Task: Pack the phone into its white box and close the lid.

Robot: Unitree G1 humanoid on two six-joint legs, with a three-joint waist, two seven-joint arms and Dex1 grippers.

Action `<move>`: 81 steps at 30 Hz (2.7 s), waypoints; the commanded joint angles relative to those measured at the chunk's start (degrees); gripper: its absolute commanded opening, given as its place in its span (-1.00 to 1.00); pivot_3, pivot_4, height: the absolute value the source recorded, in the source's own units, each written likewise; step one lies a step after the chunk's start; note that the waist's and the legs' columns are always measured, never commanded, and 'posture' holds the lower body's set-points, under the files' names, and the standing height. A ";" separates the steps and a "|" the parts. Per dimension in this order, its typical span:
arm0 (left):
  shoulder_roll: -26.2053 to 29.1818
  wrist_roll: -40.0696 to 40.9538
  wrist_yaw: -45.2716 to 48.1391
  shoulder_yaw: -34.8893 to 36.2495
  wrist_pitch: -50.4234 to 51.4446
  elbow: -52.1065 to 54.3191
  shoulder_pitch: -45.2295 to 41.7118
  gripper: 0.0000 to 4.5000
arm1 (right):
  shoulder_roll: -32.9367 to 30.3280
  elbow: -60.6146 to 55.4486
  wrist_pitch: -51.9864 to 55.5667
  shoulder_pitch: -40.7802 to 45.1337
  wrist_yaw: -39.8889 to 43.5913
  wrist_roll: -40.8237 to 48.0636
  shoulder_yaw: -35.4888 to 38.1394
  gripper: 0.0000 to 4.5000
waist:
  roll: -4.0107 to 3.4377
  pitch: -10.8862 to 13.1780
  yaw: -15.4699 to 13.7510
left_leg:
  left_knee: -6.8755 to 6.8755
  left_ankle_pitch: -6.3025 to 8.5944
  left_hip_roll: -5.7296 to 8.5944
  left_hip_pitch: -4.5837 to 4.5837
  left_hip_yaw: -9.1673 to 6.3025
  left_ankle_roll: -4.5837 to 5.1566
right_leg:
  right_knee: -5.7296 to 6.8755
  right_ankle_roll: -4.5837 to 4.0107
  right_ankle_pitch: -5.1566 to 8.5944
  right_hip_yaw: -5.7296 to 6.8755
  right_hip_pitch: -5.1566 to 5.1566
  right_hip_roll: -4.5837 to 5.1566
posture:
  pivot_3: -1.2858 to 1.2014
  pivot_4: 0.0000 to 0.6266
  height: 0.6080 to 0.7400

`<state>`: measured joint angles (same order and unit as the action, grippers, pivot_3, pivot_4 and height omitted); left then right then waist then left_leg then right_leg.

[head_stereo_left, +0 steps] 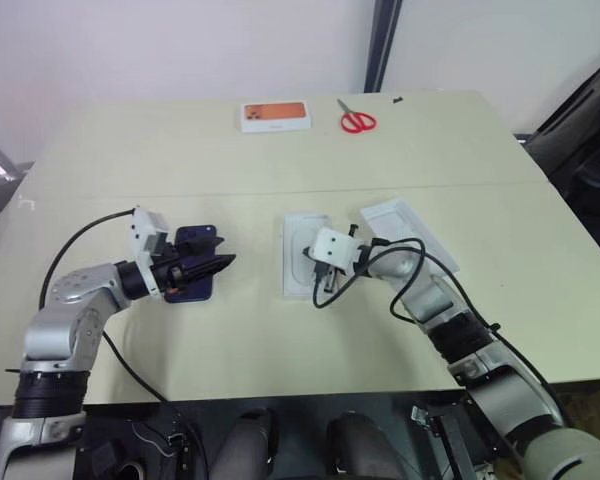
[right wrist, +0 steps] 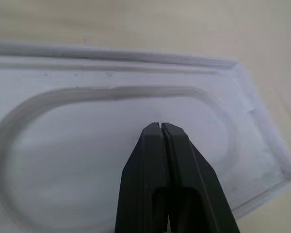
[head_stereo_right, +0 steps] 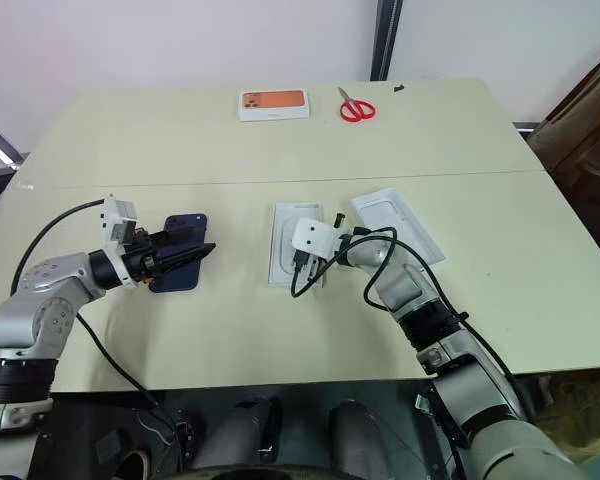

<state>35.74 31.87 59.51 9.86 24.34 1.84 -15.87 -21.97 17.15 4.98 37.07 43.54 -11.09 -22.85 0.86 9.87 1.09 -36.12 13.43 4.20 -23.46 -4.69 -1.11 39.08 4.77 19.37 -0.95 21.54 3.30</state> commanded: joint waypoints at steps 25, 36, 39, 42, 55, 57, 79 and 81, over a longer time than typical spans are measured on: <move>6.62 0.66 -4.06 2.98 13.40 -12.34 -9.08 0.10 | 2.40 -8.01 3.10 3.55 0.40 8.92 10.03 -0.97 | -0.02 0.01 0.29 | 0.07 0.01 -0.04 0.03 -0.01 0.02 | 0.06 0.00 0.00 -0.02 0.06 -0.07 | 0.03 -0.52 1.00; 12.33 1.91 -2.68 6.35 22.00 -24.28 -11.59 0.98 | 14.77 -0.97 1.44 9.15 -4.85 3.11 1.10 -1.00 | -0.01 0.00 1.34 | 0.08 -0.15 -0.06 -0.02 -0.01 -0.26 | 0.17 0.00 0.00 -0.03 0.42 -0.09 | 0.03 -0.52 1.00; 12.87 1.20 -1.87 5.83 22.32 -26.01 -11.11 0.98 | 17.05 3.26 2.14 11.27 -5.64 0.29 -1.91 -1.00 | -0.01 0.00 1.40 | 0.08 -0.15 -0.05 -0.02 -0.01 -0.26 | 0.18 0.00 0.00 -0.04 0.44 -0.09 | 0.03 -0.52 1.00; 12.98 1.86 -1.49 6.33 24.89 -27.96 -11.78 0.98 | 19.49 5.58 3.98 12.12 -5.87 -1.00 -3.56 -1.00 | -0.01 0.00 1.41 | 0.10 -0.18 -0.05 -0.08 0.00 -0.31 | 0.25 0.00 0.00 -0.05 0.56 -0.09 | 0.03 -0.52 1.00; 9.71 -2.38 0.60 -2.26 32.47 -36.50 -16.05 0.98 | 30.44 20.20 12.14 16.95 -5.15 -4.15 -7.58 -1.00 | 0.03 -0.08 1.25 | 0.07 -0.22 -0.02 -0.09 0.00 -0.39 | 0.48 0.00 0.00 -0.06 0.68 -0.08 | 0.03 -0.52 1.00; 9.05 -3.47 1.43 -4.15 32.89 -36.62 -15.41 0.98 | 30.97 21.24 12.81 17.26 -5.42 -4.18 -7.46 -1.00 | -0.01 -0.15 1.24 | 0.07 -0.23 -0.02 -0.09 0.00 -0.39 | 0.48 0.00 0.00 -0.06 0.67 -0.07 | 0.03 -0.52 1.00; 2.24 -6.70 1.12 -7.90 42.11 -33.77 -18.92 0.98 | 26.05 22.17 11.09 15.89 -7.26 -5.58 -6.63 -1.00 | -0.64 -0.90 -0.45 | -0.02 -0.08 0.12 0.06 -0.05 -0.14 | 0.45 0.01 0.00 -0.04 0.40 0.02 | 0.03 -0.52 1.00; 1.58 -6.93 0.73 -7.95 42.16 -33.62 -19.22 0.98 | 26.04 22.53 10.87 16.04 -7.50 -5.58 -6.54 -1.00 | -0.64 -0.91 -0.46 | -0.02 -0.09 0.12 0.07 -0.07 -0.16 | 0.44 0.01 0.00 -0.03 0.38 0.02 | 0.03 -0.52 1.00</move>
<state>40.42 25.50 60.62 7.40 64.00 -30.11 -37.21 4.00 39.34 15.91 52.80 36.81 -16.16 -30.07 0.22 8.96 0.63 -36.13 13.34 4.32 -23.38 -4.76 -1.27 39.52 4.78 19.37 -0.98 21.91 3.32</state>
